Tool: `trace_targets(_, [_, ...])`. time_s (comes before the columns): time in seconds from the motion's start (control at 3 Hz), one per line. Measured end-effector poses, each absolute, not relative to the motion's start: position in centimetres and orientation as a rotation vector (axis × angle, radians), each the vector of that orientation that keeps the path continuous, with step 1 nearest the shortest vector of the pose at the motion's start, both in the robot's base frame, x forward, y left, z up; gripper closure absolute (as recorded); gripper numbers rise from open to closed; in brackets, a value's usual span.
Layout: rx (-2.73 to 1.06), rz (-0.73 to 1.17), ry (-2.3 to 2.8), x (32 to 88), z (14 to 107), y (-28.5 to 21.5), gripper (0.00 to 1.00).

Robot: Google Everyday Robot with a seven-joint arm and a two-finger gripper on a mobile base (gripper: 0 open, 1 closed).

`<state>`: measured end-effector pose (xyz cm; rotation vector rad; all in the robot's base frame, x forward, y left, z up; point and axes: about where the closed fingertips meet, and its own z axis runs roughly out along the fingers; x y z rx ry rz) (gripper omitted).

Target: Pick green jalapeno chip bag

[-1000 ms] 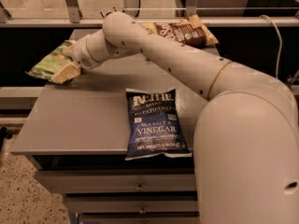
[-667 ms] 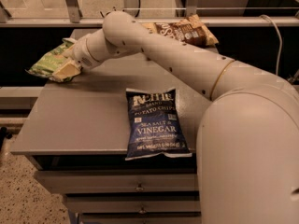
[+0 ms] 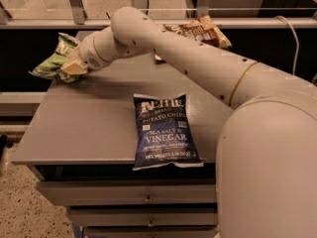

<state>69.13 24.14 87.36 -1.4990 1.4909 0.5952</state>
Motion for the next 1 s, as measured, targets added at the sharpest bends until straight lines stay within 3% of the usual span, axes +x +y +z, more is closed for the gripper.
trace_targets(0.67, [-1.538,0.535,1.250,68.6,95.5,22.4,1.00])
trace_targets(1.0, [-1.549,0.470,1.173,67.6,99.0,17.7,1.00])
